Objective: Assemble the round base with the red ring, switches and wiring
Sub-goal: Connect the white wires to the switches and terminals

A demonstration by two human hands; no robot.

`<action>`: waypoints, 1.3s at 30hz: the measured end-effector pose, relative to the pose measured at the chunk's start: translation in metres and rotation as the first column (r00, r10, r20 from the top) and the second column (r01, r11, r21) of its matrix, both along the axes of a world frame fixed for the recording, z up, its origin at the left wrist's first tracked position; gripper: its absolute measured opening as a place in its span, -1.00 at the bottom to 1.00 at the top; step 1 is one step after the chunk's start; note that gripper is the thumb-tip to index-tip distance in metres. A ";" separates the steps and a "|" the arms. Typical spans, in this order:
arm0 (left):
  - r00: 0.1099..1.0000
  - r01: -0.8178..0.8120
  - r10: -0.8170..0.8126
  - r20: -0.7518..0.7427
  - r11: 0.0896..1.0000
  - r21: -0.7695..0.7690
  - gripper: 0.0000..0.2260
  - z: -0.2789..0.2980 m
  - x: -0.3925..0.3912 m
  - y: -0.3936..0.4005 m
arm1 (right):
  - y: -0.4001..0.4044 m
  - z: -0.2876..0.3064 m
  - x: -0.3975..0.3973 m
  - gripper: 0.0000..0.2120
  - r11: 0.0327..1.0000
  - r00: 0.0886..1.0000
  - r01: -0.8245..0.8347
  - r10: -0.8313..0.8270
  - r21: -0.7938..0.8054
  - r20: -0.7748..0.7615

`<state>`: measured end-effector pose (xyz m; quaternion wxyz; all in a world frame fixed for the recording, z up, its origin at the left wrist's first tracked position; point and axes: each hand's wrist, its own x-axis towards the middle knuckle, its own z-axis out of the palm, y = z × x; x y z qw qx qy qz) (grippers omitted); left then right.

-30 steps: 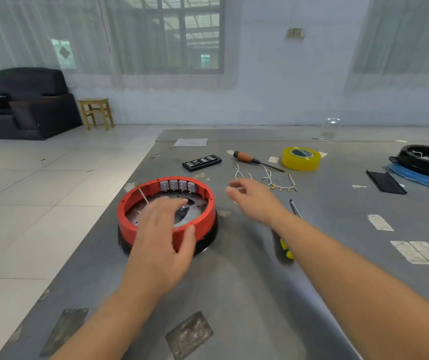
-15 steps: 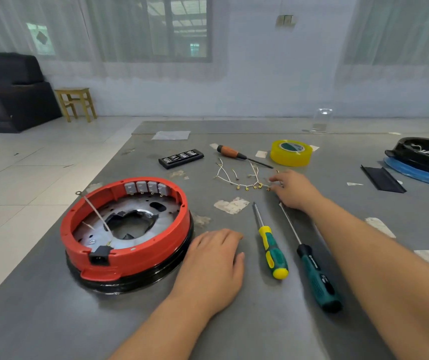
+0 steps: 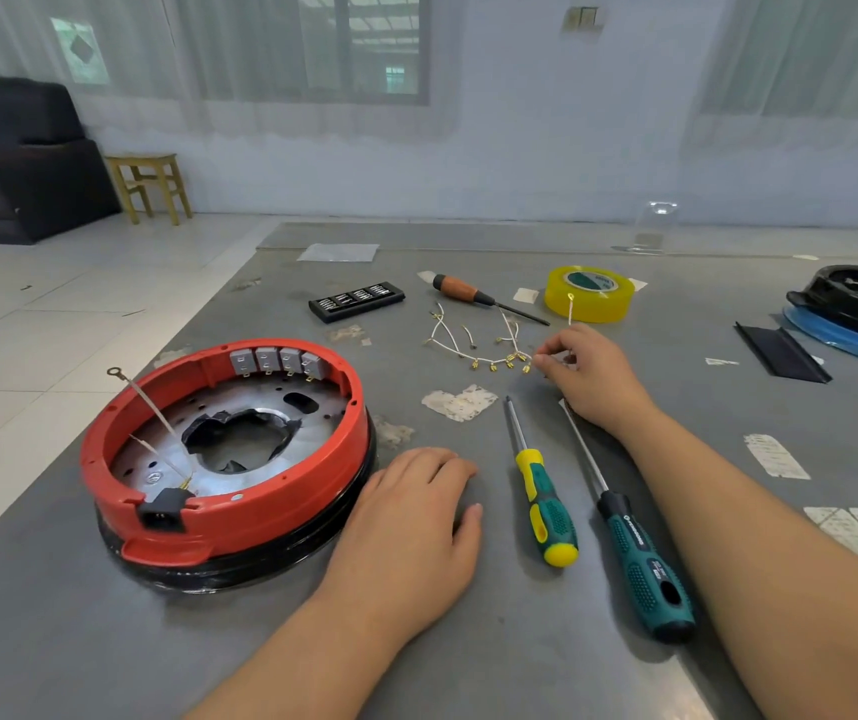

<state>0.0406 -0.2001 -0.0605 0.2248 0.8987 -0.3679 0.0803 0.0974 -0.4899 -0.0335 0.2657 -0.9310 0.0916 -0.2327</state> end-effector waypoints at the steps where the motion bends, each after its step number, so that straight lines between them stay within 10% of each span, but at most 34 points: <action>1: 1.000 -0.003 0.003 -0.003 1.000 -0.017 -0.65 0.000 0.000 0.000 | 0.003 0.003 -0.002 -0.95 0.999 0.999 -0.036 0.036 -0.012 0.028; 7: 0.999 -0.037 0.036 -0.012 0.996 -0.082 -0.54 0.006 0.002 0.004 | 0.035 0.018 -0.010 -0.96 0.960 0.962 -0.260 0.267 -0.103 0.062; 15: 0.989 -0.135 0.127 -0.079 0.986 -0.100 -0.52 0.007 0.001 0.002 | 0.082 0.026 0.001 -0.95 0.854 0.846 -0.505 0.462 -0.124 -0.268; 24: 0.992 -0.110 0.112 -0.060 0.993 0.044 -0.52 0.002 0.004 -0.001 | 0.065 0.018 0.010 -0.94 0.920 0.922 -0.350 0.305 -0.175 -0.239; 30: 0.992 -0.100 0.104 -0.064 0.993 0.067 -0.57 0.000 0.003 -0.001 | 0.009 0.017 0.022 -0.90 0.929 0.969 0.036 -0.123 -0.368 -0.216; 39: 0.993 -0.105 0.108 -0.037 0.991 0.078 -0.62 -0.005 0.005 -0.004 | -0.004 0.012 0.022 -0.88 0.956 0.941 0.100 -0.180 -0.274 -0.286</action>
